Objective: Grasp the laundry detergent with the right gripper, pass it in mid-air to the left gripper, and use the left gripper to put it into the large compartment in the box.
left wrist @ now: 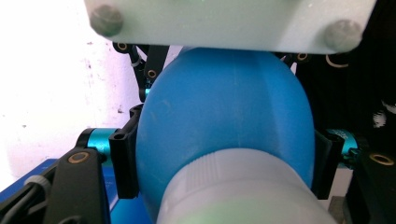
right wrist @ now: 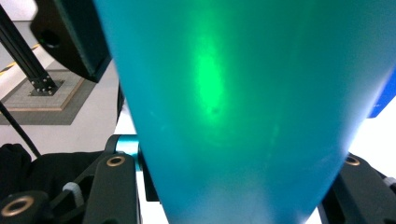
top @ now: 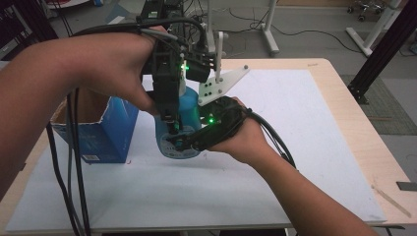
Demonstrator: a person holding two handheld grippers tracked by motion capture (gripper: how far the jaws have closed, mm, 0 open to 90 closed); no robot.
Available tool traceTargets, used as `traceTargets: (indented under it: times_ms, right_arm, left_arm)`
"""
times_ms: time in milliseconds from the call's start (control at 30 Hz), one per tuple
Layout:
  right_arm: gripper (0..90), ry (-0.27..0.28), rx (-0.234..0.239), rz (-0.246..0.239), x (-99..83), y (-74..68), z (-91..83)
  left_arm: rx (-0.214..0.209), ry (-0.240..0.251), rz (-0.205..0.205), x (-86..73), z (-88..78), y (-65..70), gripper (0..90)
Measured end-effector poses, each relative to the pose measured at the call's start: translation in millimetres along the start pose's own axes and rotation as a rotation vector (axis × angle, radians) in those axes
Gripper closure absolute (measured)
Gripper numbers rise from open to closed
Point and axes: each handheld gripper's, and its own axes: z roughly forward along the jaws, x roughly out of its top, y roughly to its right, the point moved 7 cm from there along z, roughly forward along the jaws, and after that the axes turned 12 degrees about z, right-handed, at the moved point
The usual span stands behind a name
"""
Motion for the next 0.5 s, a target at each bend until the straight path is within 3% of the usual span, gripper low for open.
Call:
traceTargets:
  times_ms: [233,267,500]
  right_arm:
    - [44.9,0.003,0.000,-0.002,0.2,0.0,0.1]
    - [45.0,0.005,0.001,-0.006,0.4,0.3,0.2]
    - [45.0,0.014,0.002,-0.011,1.1,0.4,-0.6]
  left_arm:
    - [0.000,0.006,-0.004,-0.3,-1.0,-0.2,31.8]
    - [0.000,0.006,-0.004,-0.3,-1.0,-0.2,37.9]
    - [0.010,0.005,0.005,0.8,-2.3,-0.8,38.4]
